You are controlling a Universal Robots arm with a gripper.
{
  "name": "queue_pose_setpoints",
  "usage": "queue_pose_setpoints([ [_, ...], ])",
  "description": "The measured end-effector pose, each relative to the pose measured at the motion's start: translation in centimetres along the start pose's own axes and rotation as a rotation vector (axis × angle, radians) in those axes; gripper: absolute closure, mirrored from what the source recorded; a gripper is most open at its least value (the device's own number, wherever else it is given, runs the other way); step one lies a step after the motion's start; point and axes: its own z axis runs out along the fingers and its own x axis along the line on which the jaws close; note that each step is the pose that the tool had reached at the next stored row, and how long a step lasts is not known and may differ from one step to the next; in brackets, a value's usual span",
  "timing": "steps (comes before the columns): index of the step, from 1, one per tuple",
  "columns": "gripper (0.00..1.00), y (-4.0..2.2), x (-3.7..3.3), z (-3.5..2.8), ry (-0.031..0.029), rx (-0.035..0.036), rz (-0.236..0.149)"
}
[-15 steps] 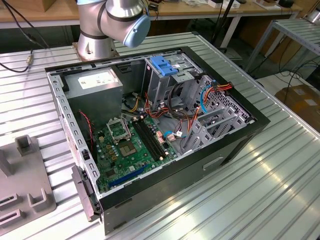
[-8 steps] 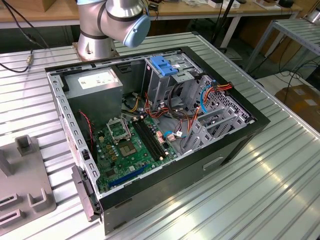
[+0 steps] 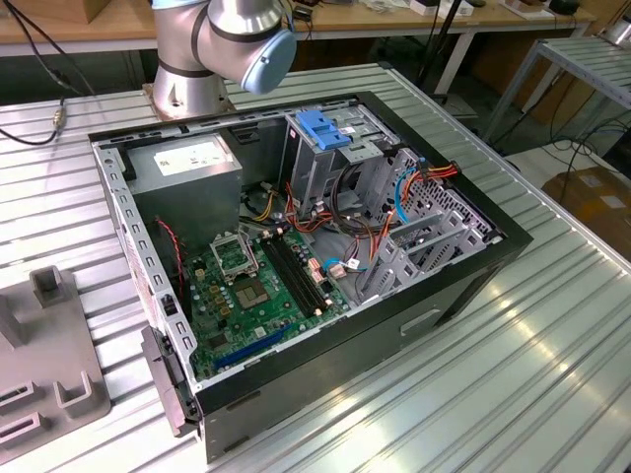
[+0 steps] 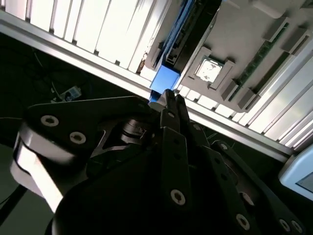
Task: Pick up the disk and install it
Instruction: 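Pick up the disk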
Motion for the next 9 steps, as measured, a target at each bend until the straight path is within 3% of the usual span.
queue_pose_setpoints([
  [3,0.65,-0.01,-0.18,0.73,0.0001,0.0006,0.000],
  [4,0.65,-0.01,-0.17,0.90,0.0001,0.0006,0.000],
  [6,0.47,-0.02,-0.17,1.32,0.0001,0.0006,0.000],
  [9,0.40,-0.05,-0.14,2.46,0.0001,0.0006,-0.001],
])
